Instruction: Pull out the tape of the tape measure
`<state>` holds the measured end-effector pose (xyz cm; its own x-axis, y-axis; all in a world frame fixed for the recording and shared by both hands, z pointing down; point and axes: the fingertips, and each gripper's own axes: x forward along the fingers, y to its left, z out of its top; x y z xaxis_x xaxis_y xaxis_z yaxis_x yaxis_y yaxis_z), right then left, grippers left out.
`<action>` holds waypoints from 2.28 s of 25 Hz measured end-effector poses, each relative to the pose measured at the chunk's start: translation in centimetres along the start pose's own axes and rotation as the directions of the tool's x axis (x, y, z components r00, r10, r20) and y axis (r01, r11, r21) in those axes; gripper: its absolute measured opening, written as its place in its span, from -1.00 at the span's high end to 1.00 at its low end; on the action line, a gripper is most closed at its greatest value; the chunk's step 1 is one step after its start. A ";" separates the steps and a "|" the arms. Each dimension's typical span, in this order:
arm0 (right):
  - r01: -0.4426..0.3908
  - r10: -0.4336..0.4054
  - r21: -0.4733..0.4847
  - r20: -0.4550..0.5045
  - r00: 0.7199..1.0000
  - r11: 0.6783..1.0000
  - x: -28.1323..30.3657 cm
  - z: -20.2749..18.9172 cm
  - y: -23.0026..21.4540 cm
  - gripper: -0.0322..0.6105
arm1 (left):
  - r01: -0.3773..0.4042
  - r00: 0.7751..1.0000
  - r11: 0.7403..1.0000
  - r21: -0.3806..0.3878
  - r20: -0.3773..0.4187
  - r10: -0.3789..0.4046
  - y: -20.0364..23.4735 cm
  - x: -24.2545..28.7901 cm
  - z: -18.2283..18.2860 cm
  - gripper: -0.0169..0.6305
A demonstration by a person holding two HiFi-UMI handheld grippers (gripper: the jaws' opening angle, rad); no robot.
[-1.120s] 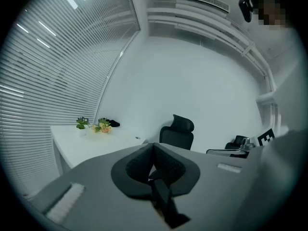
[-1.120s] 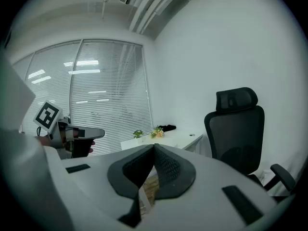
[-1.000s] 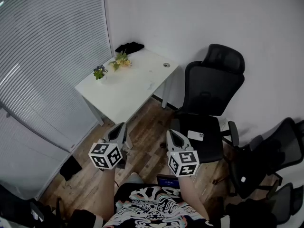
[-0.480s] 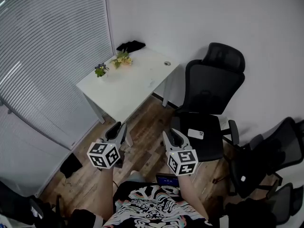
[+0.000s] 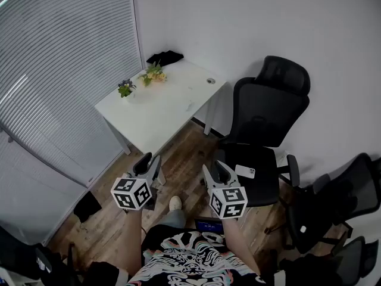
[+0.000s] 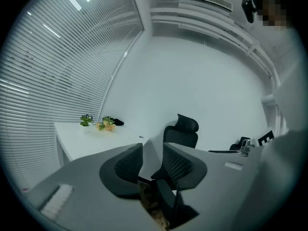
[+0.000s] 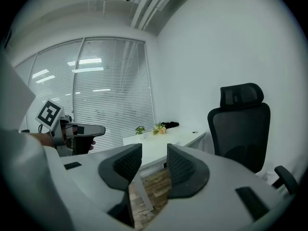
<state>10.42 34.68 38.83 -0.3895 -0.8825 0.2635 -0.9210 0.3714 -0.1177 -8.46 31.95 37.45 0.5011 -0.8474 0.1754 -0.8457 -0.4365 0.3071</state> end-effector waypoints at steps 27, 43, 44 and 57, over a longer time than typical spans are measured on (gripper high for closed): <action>0.054 -0.047 0.026 -0.218 0.975 0.998 30.8 1.1 -14.0 0.29 | 0.023 0.979 0.999 -0.030 -0.200 -0.028 17.0 30.4 2.1 0.59; 0.039 -0.033 0.012 -0.294 0.955 0.999 40.1 1.6 -14.6 0.22 | 0.036 0.970 0.997 -0.066 -0.239 -0.051 22.9 37.7 1.5 0.60; 0.031 -0.034 -0.015 -0.295 0.955 0.999 40.4 1.8 -14.5 0.22 | 0.041 0.970 0.997 -0.066 -0.235 -0.055 22.8 37.8 1.6 0.60; -0.037 0.009 -0.074 -0.356 0.935 0.997 42.9 -0.1 -13.7 0.15 | 0.002 0.976 0.998 -0.061 -0.218 -0.015 23.7 38.2 2.0 0.60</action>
<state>6.29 -8.25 51.89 -0.3743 -0.7189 0.5858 -0.9037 0.4244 -0.0565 -9.66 -11.36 49.59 0.5419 -0.7542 0.3708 -0.8319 -0.4187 0.3642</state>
